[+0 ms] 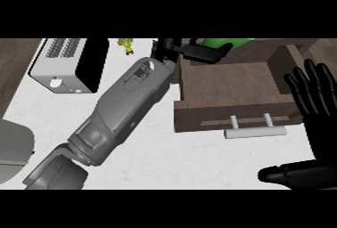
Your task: Pick up the cup, place it into the drawer and close the drawer
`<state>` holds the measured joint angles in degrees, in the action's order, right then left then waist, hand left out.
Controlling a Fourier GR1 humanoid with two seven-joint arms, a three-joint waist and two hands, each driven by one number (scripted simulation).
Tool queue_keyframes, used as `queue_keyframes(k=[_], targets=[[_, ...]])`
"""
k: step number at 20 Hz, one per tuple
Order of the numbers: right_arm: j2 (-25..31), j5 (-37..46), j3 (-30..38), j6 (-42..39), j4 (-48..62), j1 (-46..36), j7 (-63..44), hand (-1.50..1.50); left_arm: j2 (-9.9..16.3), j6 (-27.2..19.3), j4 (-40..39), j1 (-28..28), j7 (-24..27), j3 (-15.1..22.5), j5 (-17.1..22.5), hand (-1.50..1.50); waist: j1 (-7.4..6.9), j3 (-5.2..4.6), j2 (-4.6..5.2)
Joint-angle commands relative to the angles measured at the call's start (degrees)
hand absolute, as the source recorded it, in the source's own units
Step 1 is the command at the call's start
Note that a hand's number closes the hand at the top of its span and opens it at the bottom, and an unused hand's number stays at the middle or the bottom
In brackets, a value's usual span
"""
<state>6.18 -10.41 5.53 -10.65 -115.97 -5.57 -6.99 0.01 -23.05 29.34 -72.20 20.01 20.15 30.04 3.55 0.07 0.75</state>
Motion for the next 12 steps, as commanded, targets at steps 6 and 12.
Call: queue_keyframes(k=[6,12], targets=[[-0.66,-0.60,-0.49,0.15,1.24,-1.48,-0.09,-1.50,-0.01,-1.94,-4.91,-1.80,0.25,9.63,5.14,1.50,1.60,0.03,0.38],[-0.21,-1.93,0.11,-1.53,1.66,-0.98,1.88,-1.50,-0.01,-6.00,-5.88,-3.54,-3.60,16.47,4.06,-1.50,2.42,0.07,0.35]])
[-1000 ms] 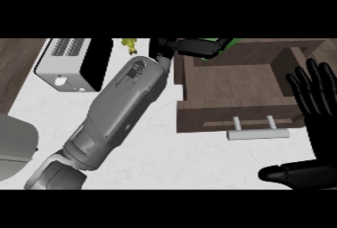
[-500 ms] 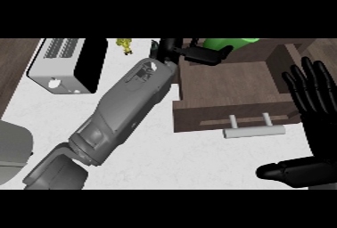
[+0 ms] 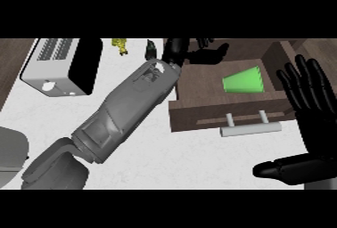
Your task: Pick up the cup, place it into the drawer and close the drawer
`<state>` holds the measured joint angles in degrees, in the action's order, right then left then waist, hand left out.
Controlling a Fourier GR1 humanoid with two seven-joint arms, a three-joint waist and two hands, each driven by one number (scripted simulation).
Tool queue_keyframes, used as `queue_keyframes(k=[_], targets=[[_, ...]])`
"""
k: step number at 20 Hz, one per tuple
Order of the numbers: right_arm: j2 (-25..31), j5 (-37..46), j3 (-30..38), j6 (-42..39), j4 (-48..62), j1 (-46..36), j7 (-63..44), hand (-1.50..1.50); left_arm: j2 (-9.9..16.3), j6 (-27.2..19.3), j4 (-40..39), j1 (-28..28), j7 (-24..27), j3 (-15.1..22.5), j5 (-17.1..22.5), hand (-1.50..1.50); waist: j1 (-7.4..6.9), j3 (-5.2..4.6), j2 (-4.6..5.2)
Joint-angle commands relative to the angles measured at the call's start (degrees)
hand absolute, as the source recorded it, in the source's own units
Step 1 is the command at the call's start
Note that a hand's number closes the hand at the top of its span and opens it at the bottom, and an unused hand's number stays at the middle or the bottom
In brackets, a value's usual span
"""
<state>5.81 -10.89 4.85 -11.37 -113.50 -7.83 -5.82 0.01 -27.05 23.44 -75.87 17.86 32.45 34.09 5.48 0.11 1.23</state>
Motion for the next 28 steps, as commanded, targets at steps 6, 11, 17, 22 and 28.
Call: queue_keyframes(k=[6,11,17,22,28], targets=[[0.71,-3.15,1.39,-0.78,-0.90,-1.29,-1.09,-1.50,-0.01,-0.13,-0.61,-0.63,2.55,1.98,4.30,-1.50,1.12,-0.02,0.42],[-1.01,-3.88,-1.13,-0.05,-3.29,-0.29,-3.42,-1.50,-0.01,1.92,2.93,1.94,7.78,0.77,8.82,-1.50,-0.13,-0.07,-0.08],[1.60,-9.36,2.96,-3.55,-2.50,0.70,-2.47,-1.50,-0.01,4.85,6.06,1.11,10.20,-3.86,12.10,-1.50,-3.40,-0.08,-0.82],[4.84,-8.62,3.09,-6.95,-4.94,3.67,-3.11,1.50,3.69,3.65,12.13,3.08,5.25,-7.53,12.01,-1.50,-5.30,-0.11,-1.44],[9.15,-1.47,1.32,-10.46,-7.94,6.11,-3.04,1.50,8.97,2.46,24.80,15.20,5.24,-7.96,12.69,-1.50,-7.46,-0.17,-2.08]])
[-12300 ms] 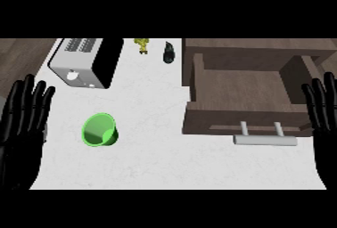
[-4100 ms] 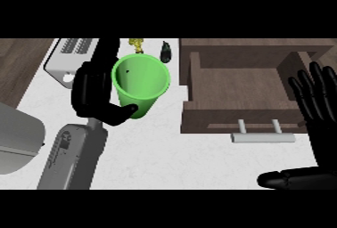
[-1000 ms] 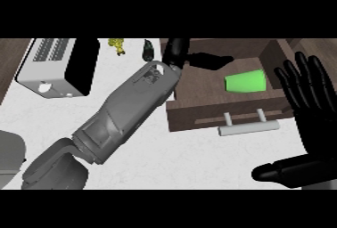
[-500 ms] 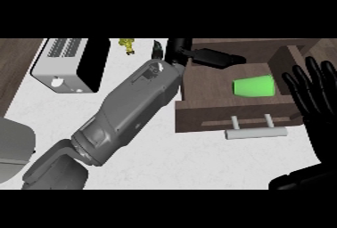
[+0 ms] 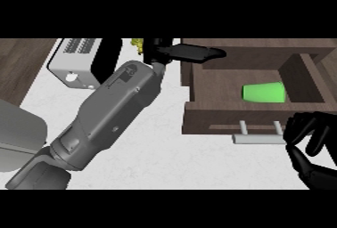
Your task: Pick up the cup, place it into the drawer and close the drawer
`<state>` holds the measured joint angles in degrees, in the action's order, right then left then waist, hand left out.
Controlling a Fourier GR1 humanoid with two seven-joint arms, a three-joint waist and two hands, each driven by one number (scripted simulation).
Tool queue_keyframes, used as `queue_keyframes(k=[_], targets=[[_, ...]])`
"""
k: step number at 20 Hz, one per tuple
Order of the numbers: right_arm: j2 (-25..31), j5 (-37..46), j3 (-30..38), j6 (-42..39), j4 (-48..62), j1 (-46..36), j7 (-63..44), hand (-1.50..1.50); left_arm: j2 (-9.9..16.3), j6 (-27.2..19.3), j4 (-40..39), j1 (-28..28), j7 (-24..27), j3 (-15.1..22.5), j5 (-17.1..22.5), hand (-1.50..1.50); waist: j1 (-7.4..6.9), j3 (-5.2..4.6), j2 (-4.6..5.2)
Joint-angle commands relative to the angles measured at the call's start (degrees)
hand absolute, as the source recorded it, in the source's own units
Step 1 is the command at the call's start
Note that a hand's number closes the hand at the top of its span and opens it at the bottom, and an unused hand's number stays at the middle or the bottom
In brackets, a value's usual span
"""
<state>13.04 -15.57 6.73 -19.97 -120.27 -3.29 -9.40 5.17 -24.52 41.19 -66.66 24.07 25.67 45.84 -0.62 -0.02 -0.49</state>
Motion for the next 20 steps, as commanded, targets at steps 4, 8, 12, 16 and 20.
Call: queue_keyframes(k=[4,8,12,16,20], targets=[[3.51,6.61,-1.20,-4.54,-3.35,6.35,2.19,1.50,8.44,-0.51,14.29,14.74,-2.23,-1.05,0.33,-1.50,-0.52,0.00,-0.16],[3.84,12.82,-2.98,-3.00,3.73,0.50,1.09,1.50,12.99,-1.30,26.58,22.58,-6.24,-0.78,0.81,-1.50,-1.69,0.02,-0.02],[1.95,17.20,-5.00,-0.53,3.45,0.22,-0.31,1.50,20.29,0.38,36.86,31.15,-9.15,-3.53,1.74,-1.50,-1.26,0.00,0.05],[2.65,27.56,-8.58,-1.04,9.69,0.71,8.74,1.50,22.15,5.16,39.40,39.65,-5.86,-5.69,2.15,-1.50,-1.00,0.02,0.38],[7.29,40.02,-13.92,-0.49,9.49,0.30,12.97,1.50,23.63,7.37,41.68,45.24,-3.94,-6.30,2.48,-1.50,-1.73,-0.01,0.31]])
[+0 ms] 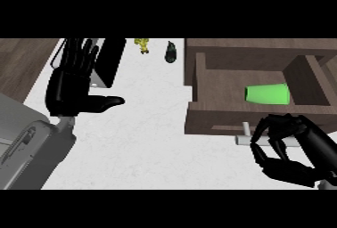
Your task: Pick up the cup, place it into the drawer and close the drawer
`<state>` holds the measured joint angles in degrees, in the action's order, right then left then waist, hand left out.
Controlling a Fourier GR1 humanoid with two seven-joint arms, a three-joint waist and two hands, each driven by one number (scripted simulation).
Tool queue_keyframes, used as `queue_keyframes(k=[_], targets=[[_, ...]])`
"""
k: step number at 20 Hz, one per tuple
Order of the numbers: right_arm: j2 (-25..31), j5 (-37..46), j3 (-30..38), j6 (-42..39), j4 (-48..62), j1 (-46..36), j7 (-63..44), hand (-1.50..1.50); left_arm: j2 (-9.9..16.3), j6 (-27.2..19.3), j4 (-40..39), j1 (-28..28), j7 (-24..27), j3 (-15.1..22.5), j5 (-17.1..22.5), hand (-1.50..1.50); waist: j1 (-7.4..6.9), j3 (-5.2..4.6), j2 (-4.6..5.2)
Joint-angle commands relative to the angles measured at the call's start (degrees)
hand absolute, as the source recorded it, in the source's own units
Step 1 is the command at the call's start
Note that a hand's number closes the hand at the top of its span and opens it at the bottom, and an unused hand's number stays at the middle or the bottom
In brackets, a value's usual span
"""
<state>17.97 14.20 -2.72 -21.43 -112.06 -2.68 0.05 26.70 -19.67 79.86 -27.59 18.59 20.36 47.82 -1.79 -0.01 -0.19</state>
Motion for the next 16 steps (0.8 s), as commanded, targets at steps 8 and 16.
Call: queue_keyframes(k=[8,16], targets=[[-1.94,24.98,-11.03,10.58,18.94,-7.02,8.98,1.50,6.21,12.48,4.79,15.95,4.16,-6.72,0.95,-1.50,0.58,0.00,0.33],[-2.36,30.41,-8.22,12.94,39.86,-17.18,13.54,-1.50,4.30,15.46,4.69,19.04,3.82,-10.24,-1.42,-1.50,1.06,0.02,0.33]])
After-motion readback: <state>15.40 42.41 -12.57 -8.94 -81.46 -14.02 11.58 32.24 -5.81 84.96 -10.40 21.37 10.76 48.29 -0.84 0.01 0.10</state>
